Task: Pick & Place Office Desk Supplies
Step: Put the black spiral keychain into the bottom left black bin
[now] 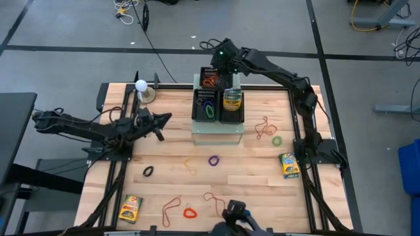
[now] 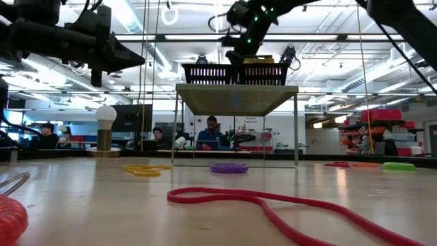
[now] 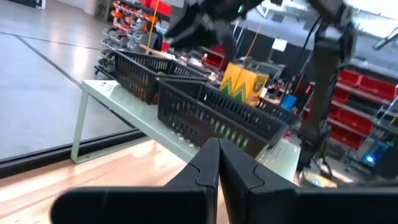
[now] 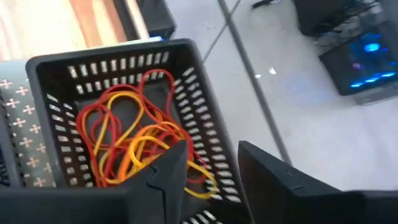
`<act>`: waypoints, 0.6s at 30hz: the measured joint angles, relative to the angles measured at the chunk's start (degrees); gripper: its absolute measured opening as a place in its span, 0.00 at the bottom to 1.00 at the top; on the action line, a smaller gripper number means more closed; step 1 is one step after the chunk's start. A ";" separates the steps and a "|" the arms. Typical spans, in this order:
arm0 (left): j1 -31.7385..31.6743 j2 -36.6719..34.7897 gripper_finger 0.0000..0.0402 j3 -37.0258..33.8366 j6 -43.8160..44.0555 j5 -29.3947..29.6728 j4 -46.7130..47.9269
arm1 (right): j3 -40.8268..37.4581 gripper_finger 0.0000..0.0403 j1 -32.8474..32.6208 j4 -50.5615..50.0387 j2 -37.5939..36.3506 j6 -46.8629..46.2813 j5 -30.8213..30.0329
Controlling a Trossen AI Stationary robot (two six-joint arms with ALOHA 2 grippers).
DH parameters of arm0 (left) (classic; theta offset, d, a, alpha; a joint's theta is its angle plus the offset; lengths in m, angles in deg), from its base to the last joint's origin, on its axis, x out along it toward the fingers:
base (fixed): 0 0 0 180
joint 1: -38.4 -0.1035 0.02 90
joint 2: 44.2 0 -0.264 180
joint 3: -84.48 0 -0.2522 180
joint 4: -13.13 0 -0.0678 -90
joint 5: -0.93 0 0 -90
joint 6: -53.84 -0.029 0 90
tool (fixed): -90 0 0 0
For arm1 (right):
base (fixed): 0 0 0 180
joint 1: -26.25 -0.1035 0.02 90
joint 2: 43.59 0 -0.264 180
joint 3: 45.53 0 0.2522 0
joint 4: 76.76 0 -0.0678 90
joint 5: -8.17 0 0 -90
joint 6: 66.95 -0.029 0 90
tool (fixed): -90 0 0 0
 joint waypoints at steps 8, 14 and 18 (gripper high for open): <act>0.04 0.31 0.01 13.41 -0.67 -3.20 33.82 | 0.02 0.23 -0.60 -7.85 -11.30 -2.24 -0.73; 0.08 6.17 0.01 25.83 1.44 -10.51 53.12 | -9.32 0.02 -0.30 -7.71 -23.60 -6.32 4.26; 1.50 11.06 0.01 27.66 3.88 -13.98 55.00 | -25.33 0.04 -1.71 0.86 -34.60 -10.47 4.98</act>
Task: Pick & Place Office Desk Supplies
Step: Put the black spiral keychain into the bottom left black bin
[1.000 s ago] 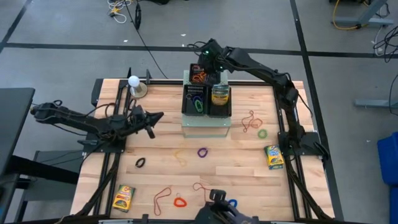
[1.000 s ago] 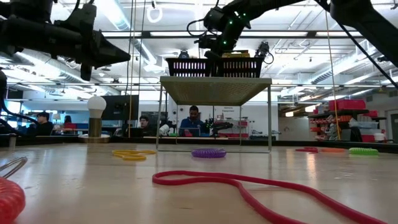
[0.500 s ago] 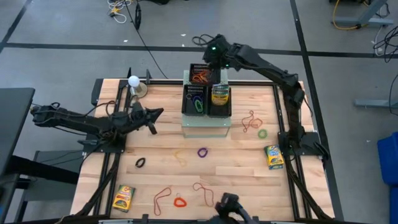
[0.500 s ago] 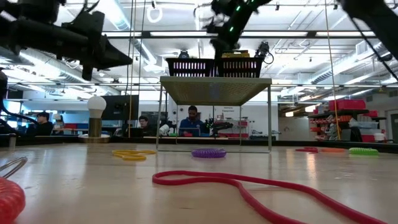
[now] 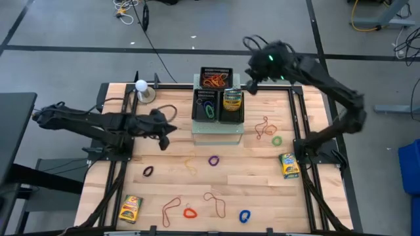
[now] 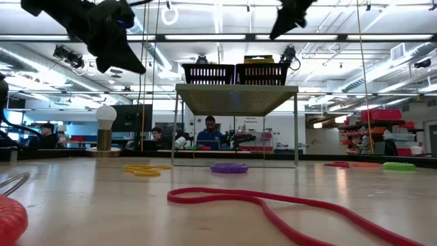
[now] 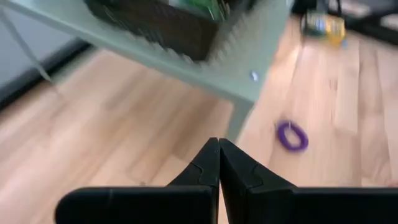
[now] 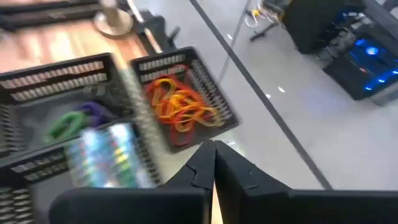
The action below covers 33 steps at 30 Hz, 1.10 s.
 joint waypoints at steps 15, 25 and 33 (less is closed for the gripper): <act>11.32 14.95 0.01 0.39 11.77 -2.30 -1.07 | -39.07 0.01 -19.42 11.86 -30.94 -28.37 -14.30; 16.10 21.25 0.01 -5.01 22.58 2.61 -17.59 | -58.36 0.03 -24.49 19.07 -34.38 -52.36 -16.00; 19.59 25.19 0.01 -6.72 27.54 4.78 -22.17 | -67.97 0.01 -26.92 30.08 -34.38 -59.85 -13.46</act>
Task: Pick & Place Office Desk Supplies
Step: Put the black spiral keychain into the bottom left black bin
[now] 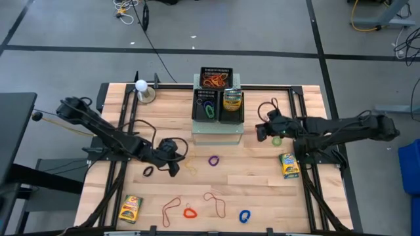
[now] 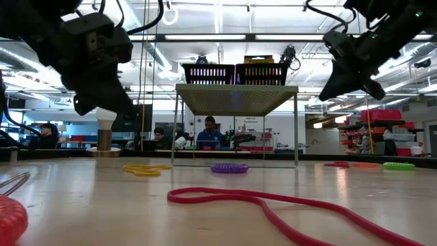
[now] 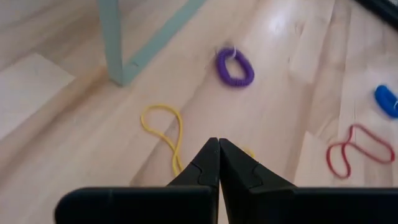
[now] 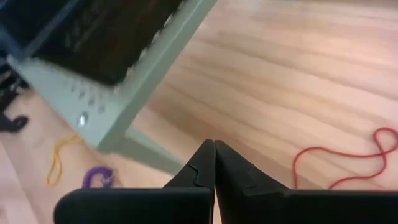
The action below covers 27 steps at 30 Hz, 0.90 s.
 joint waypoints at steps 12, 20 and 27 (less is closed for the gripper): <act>1.16 9.99 0.06 5.04 5.88 -9.23 7.87 | -4.23 0.03 -5.99 3.33 0.02 -0.34 -2.97; 0.67 14.57 0.09 12.39 12.17 -12.21 17.60 | -4.29 0.03 -7.48 3.58 0.02 1.33 -3.09; 1.89 14.46 0.20 14.62 13.88 -21.89 33.69 | -4.29 0.03 -8.68 3.51 0.02 3.94 -3.02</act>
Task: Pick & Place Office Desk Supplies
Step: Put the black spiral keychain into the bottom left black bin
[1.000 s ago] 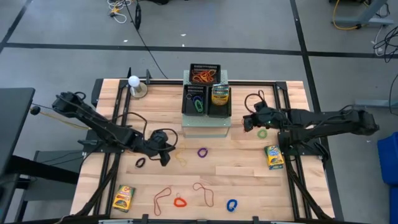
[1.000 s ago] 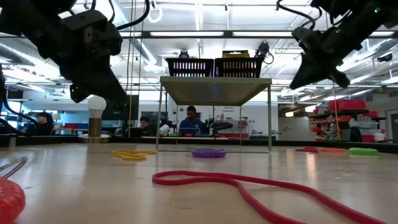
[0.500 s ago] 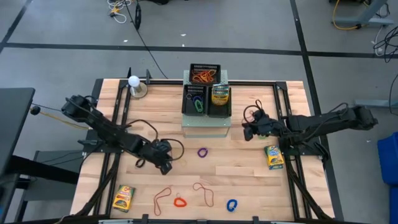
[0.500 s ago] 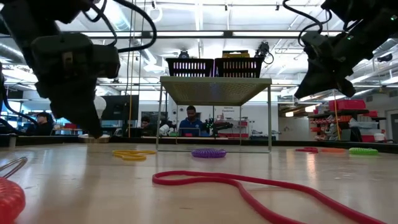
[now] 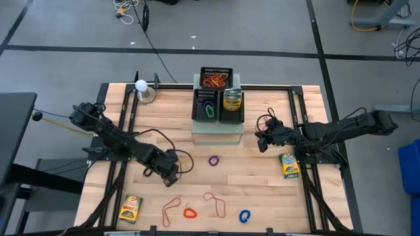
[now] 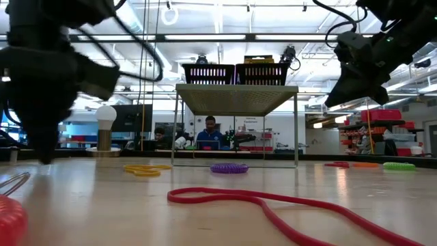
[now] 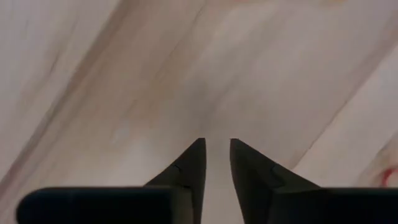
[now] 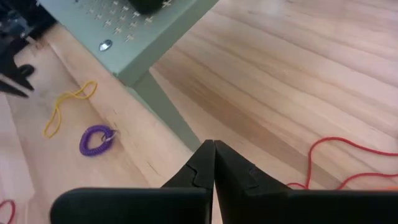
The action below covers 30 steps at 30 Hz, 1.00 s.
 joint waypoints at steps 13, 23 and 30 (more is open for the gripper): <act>6.00 -0.07 0.26 -0.87 8.33 -8.16 12.83 | 0.00 0.03 0.00 0.07 0.00 0.79 -1.01; 8.75 -0.07 0.26 0.74 12.08 -11.39 16.08 | -0.01 0.03 0.12 3.29 0.00 -1.31 -1.31; 8.81 -0.09 0.26 -0.93 16.47 -7.92 19.02 | 0.00 0.03 0.11 3.74 0.00 -1.31 -1.47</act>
